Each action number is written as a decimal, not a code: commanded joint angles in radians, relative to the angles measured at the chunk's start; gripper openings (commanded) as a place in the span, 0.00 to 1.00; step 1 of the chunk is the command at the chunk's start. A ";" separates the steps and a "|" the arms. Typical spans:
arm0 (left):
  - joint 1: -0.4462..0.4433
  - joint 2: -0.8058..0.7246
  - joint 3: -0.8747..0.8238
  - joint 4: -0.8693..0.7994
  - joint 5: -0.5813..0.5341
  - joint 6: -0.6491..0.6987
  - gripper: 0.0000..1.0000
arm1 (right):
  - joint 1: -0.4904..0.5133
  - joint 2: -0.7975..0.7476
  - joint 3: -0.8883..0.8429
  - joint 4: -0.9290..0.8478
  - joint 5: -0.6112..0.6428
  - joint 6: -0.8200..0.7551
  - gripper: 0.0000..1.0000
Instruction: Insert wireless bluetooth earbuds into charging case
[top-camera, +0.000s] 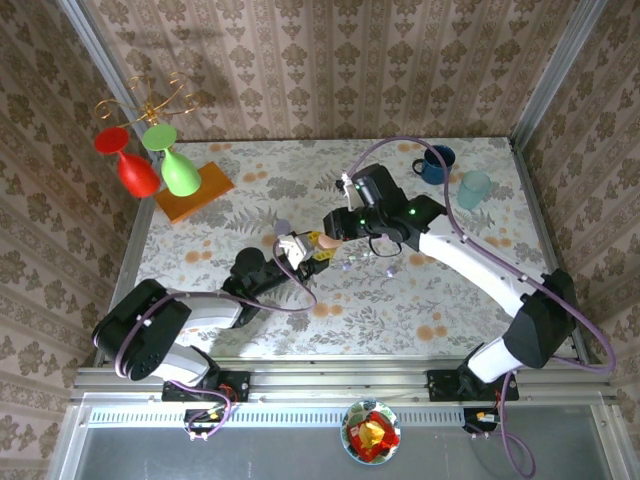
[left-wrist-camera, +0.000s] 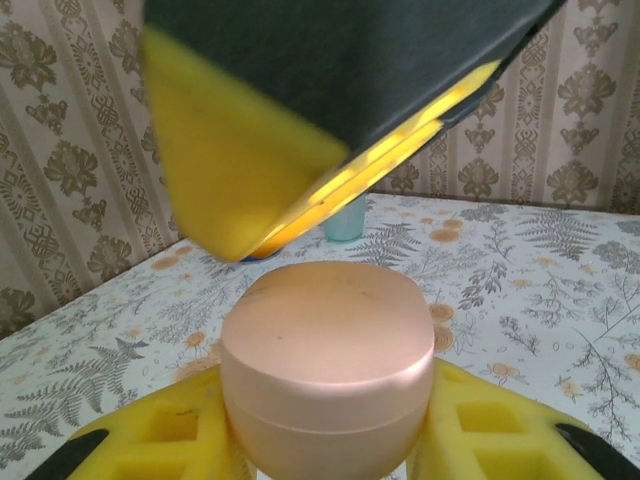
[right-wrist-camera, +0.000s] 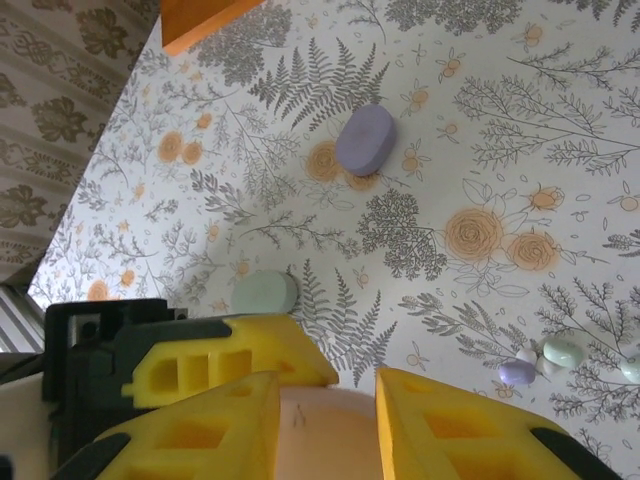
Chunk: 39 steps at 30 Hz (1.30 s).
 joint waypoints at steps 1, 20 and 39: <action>-0.002 -0.007 0.034 0.078 -0.005 -0.045 0.33 | -0.014 -0.102 -0.043 0.046 -0.018 0.052 0.36; -0.001 -0.045 0.110 0.083 0.056 -0.189 0.34 | -0.177 -0.354 -0.572 0.769 -0.436 0.734 0.69; -0.013 -0.039 0.116 0.083 0.083 -0.193 0.35 | -0.175 -0.243 -0.579 0.966 -0.468 0.848 0.30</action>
